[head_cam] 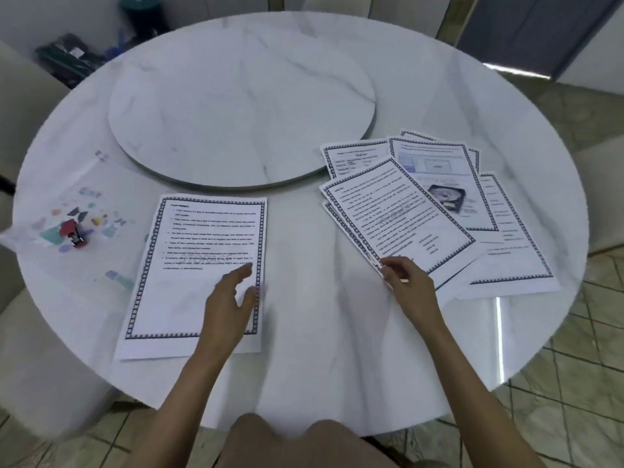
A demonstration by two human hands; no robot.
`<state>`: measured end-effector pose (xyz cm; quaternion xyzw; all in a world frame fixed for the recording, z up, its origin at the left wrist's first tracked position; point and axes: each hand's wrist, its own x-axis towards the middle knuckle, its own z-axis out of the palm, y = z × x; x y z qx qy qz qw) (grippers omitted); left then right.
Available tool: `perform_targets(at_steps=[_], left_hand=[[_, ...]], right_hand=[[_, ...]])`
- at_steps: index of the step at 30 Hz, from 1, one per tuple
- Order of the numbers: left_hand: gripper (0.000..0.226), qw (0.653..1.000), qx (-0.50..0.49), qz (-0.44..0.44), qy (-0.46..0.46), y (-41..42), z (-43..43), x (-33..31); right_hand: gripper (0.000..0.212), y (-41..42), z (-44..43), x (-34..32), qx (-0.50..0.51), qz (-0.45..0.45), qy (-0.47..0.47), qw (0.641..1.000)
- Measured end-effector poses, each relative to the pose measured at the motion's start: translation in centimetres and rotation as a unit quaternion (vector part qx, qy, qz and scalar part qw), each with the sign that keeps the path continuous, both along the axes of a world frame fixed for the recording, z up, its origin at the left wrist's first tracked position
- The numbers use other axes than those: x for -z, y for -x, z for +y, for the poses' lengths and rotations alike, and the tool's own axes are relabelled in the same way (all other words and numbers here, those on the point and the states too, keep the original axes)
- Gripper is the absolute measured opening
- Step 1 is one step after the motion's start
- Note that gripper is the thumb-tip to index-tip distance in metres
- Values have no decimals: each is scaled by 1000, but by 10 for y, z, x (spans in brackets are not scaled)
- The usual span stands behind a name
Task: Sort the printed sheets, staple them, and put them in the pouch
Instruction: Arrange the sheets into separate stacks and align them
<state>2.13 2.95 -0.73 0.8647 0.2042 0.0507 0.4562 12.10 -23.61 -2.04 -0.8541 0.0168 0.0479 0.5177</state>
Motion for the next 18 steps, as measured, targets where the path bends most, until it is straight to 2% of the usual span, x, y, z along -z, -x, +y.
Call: perform_targets(at_steps=[4, 11, 18], left_hand=[[39, 998, 60, 20, -10, -17, -8, 2], [40, 992, 123, 21, -31, -33, -20, 0], [37, 989, 132, 49, -33, -49, -33, 3]], right_hand=[[14, 6, -14, 0, 42, -13, -3, 999], [16, 5, -39, -9, 32, -56, 77, 995], [19, -25, -68, -12, 34, -78, 121, 989]])
